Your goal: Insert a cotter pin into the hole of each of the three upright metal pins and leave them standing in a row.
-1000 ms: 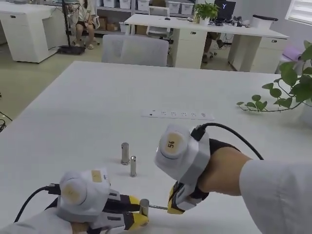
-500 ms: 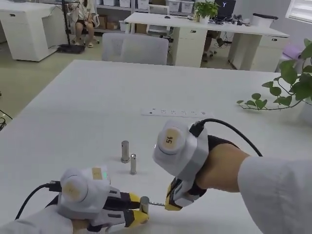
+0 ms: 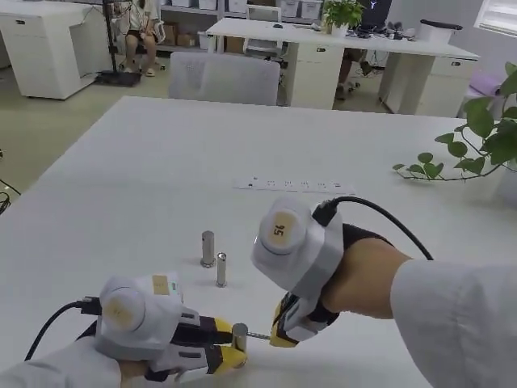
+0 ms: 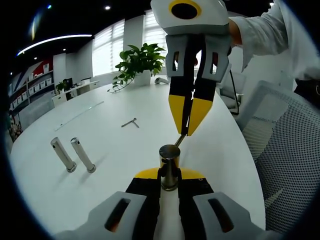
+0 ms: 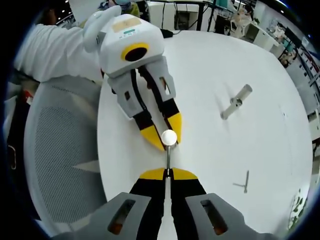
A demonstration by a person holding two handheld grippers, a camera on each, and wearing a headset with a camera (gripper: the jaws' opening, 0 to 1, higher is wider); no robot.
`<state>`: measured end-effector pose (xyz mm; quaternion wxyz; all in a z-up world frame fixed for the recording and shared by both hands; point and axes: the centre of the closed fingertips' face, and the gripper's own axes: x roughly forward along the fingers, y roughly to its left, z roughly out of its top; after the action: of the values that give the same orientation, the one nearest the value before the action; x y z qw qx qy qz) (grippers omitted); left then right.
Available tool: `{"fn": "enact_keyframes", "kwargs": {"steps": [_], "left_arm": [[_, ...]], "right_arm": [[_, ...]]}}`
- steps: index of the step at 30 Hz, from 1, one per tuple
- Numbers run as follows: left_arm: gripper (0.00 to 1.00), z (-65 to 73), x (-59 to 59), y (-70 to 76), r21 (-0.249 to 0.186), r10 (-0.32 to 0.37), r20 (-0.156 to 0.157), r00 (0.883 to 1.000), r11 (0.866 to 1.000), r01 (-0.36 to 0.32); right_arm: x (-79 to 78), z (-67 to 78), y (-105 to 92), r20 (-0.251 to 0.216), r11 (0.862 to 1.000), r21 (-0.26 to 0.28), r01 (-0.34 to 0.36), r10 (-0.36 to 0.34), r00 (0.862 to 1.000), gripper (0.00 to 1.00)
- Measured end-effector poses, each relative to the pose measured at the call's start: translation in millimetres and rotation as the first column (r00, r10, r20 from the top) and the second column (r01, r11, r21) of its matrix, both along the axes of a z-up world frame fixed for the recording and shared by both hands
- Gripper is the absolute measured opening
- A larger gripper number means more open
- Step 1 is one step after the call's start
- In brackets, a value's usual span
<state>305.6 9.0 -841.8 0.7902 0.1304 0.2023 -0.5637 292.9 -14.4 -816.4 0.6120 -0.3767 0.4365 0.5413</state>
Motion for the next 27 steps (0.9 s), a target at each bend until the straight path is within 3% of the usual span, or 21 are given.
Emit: {"fn": "enact_keyframes", "kwargs": {"steps": [27], "left_arm": [[0.10,-0.3,-1.1,-0.8,-0.011,0.003,-0.006,1.000,1.000,-0.003]], "right_arm": [[1.8,-0.2,17.7,0.010,1.000,0.023,-0.016,0.016,1.000,0.03]]}}
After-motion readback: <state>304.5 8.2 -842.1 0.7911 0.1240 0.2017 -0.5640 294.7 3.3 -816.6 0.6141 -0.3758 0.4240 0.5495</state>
